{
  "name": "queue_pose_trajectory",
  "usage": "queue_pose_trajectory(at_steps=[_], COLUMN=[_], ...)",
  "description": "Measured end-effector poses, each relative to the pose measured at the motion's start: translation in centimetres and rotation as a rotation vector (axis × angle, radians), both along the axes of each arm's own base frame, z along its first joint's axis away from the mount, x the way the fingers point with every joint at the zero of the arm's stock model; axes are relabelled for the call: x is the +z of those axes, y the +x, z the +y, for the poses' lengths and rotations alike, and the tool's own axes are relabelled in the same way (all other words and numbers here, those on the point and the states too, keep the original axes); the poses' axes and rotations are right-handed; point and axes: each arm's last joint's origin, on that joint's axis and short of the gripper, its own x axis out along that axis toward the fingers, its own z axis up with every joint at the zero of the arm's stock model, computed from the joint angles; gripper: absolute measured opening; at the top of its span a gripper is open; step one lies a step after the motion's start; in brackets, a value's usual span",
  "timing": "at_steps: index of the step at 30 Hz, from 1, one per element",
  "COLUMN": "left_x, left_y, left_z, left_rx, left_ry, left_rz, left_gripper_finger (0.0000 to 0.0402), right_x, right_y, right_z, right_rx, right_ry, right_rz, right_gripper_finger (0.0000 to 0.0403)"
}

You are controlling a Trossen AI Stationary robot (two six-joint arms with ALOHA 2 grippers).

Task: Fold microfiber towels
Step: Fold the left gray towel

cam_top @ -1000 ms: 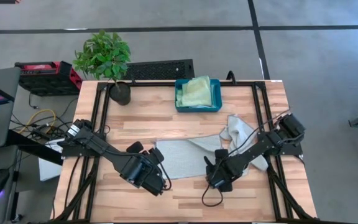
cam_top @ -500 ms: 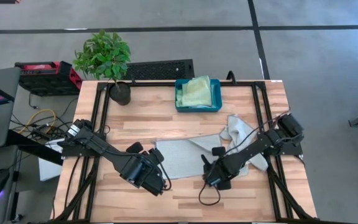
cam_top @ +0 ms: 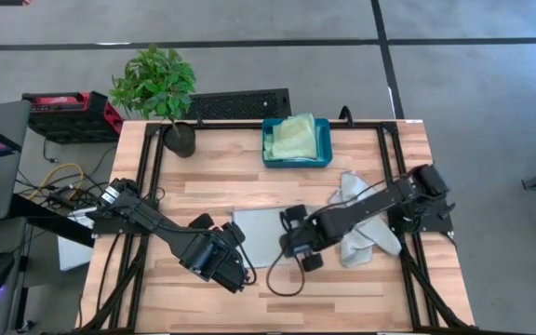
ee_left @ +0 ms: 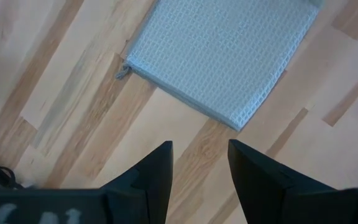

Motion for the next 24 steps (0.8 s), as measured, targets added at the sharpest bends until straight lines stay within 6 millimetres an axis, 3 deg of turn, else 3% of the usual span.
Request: queue_pose_trajectory(at_steps=[9, 17, 24], left_x=[-0.1, -0.1, -0.1], left_y=[-0.1, -0.1, -0.1], left_z=[-0.1, -0.1, -0.1], left_rx=[0.026, 0.051, 0.065], left_ry=[-0.046, -0.053, -0.056], left_rz=[0.022, 0.017, 0.014], left_gripper_finger=[0.0148, 0.0148, 0.0148], right_x=[1.6, 2.5, 3.2], right_y=[3.5, 5.1, 6.2], right_z=[-1.6, -2.9, -3.3], right_rx=[0.112, 0.209, 0.278], right_ry=[0.012, 0.017, 0.133], right_rz=[-0.273, -0.41, -0.527], right_gripper_finger=[0.0004, 0.0004, 0.0004])
